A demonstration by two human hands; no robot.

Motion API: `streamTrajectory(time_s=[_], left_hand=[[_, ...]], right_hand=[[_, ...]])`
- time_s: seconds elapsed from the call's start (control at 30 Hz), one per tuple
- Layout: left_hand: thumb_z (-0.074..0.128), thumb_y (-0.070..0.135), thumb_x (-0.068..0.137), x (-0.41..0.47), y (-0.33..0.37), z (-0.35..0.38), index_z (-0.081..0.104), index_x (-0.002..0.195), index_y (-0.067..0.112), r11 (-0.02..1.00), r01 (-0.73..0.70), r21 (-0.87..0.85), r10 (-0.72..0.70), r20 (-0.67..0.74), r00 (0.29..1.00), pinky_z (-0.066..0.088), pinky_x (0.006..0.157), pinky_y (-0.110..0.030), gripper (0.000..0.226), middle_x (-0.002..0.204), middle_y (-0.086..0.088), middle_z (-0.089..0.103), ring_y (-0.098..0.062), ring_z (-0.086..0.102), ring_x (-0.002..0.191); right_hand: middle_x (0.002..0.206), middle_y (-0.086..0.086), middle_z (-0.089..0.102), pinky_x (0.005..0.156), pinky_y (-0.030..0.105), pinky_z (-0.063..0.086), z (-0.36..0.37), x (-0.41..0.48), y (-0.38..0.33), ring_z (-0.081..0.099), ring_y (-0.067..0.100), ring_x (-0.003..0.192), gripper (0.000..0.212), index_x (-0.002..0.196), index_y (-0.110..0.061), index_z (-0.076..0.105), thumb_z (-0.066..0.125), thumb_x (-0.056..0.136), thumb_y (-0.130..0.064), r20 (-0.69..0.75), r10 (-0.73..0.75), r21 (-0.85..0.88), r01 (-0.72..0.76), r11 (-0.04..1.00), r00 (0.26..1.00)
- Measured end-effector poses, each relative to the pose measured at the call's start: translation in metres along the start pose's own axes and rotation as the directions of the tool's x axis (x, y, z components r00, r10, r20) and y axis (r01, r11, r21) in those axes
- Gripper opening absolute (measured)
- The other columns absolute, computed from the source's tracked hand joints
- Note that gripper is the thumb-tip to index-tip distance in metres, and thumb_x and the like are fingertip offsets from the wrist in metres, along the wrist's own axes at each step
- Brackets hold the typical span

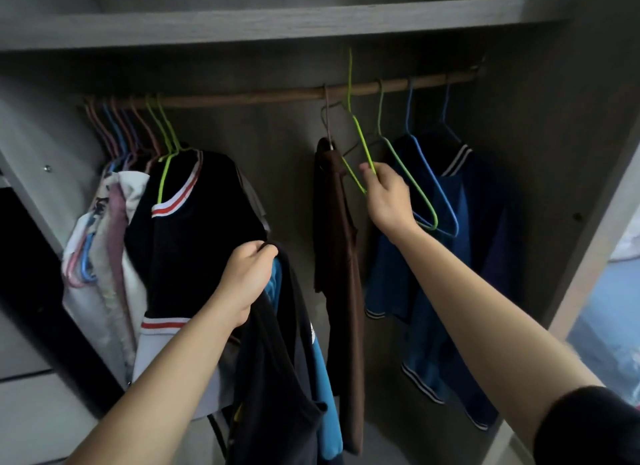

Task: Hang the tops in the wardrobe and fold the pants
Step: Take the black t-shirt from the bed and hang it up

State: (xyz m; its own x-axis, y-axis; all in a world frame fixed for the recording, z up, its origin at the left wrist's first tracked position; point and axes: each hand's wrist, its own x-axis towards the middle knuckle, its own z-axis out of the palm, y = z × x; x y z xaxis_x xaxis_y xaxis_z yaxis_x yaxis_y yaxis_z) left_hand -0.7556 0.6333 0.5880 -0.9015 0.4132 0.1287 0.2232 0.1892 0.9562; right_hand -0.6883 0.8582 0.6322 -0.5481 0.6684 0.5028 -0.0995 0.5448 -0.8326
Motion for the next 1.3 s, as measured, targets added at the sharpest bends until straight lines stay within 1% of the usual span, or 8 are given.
streamTrajectory(time_s=[0.27,0.4,0.53,0.67,0.77,0.93,1.1,1.3], left_hand=[[0.048,0.025,0.093,-0.004,-0.005,0.018,0.058,0.096,-0.003,1.0,0.012,0.005,-0.012,0.062,0.998,0.048,0.071,-0.033,0.03,0.081,-0.005,0.057,-0.019,0.055,0.077],[0.048,0.022,0.092,-0.014,-0.005,0.023,0.051,0.08,0.008,1.0,0.0,0.02,-0.002,0.102,0.995,0.037,0.063,-0.035,0.019,0.076,-0.003,0.043,-0.019,0.04,0.07],[0.05,0.02,0.091,-0.022,-0.007,0.028,0.047,0.077,0.016,0.998,-0.039,0.05,0.03,0.163,0.986,0.032,0.059,-0.034,0.015,0.069,-0.004,0.035,-0.018,0.035,0.063],[0.053,0.015,0.089,-0.03,-0.016,0.037,0.039,0.07,0.015,0.993,-0.07,0.094,0.049,0.205,0.978,0.03,0.054,-0.03,0.023,0.06,0.001,0.032,-0.013,0.033,0.056],[0.054,0.015,0.09,-0.037,-0.033,0.048,0.046,0.074,0.012,0.991,-0.081,0.11,0.051,0.252,0.966,0.033,0.056,-0.03,0.017,0.063,-0.001,0.037,-0.015,0.038,0.061],[0.057,0.017,0.088,-0.045,-0.064,0.072,0.054,0.081,0.009,0.991,-0.037,0.128,-0.004,0.309,0.951,0.039,0.062,-0.03,0.01,0.074,-0.003,0.052,-0.019,0.05,0.07],[0.06,0.017,0.09,-0.056,-0.097,0.088,0.054,0.113,0.011,0.991,0.057,0.124,-0.083,0.219,0.972,0.04,0.074,-0.028,0.024,0.115,-0.006,0.054,-0.018,0.053,0.091],[0.059,0.013,0.091,-0.083,-0.092,0.103,0.061,0.109,0.01,0.977,0.031,0.212,-0.068,0.17,0.983,0.036,0.059,-0.021,0.019,0.099,-0.001,0.058,-0.015,0.052,0.083]], right_hand=[[0.066,-0.005,0.047,0.056,0.02,0.035,-0.023,-0.083,0.039,0.04,0.002,0.058,0.025,0.085,-0.014,0.05,0.053,0.101,-0.032,-0.123,-0.06,0.076,0.07,0.995,0.991],[0.059,-0.004,0.047,0.057,0.033,0.043,-0.032,-0.129,0.082,0.043,0.007,0.055,0.034,0.075,-0.016,0.044,0.063,0.095,-0.037,-0.051,0.084,-0.002,-0.084,0.996,0.995],[0.059,-0.007,0.052,0.061,0.037,0.045,-0.039,-0.148,0.092,0.047,0.006,0.056,0.016,0.085,-0.029,0.058,0.063,0.093,-0.041,-0.117,0.196,-0.034,-0.201,0.979,0.974],[0.063,-0.005,0.046,0.058,0.033,0.038,-0.055,-0.185,0.084,0.039,0.006,0.056,0.033,0.083,-0.014,0.048,0.063,0.094,-0.041,-0.234,0.231,0.019,-0.233,0.972,0.944],[0.058,-0.001,0.045,0.053,0.03,0.036,-0.072,-0.224,0.081,0.04,0.009,0.051,0.025,0.1,-0.022,0.051,0.067,0.092,-0.04,-0.221,0.231,0.009,-0.234,0.972,0.948],[0.06,-0.012,0.056,0.058,0.025,0.042,-0.093,-0.28,0.081,0.048,0.002,0.055,0.014,0.108,-0.036,0.068,0.061,0.095,-0.04,-0.219,0.181,-0.231,-0.231,0.945,0.959],[0.096,-0.021,0.074,0.08,0.033,0.057,-0.131,-0.328,0.08,0.068,-0.002,0.091,0.024,0.11,-0.028,0.075,0.059,0.097,-0.04,-0.232,0.101,-0.383,-0.187,0.905,0.967],[0.082,0.003,0.075,0.062,0.036,0.055,-0.178,-0.364,0.083,0.072,0.013,0.071,0.025,0.101,-0.041,0.07,0.052,0.095,-0.057,-0.048,0.034,-0.533,-0.055,0.844,0.998]])
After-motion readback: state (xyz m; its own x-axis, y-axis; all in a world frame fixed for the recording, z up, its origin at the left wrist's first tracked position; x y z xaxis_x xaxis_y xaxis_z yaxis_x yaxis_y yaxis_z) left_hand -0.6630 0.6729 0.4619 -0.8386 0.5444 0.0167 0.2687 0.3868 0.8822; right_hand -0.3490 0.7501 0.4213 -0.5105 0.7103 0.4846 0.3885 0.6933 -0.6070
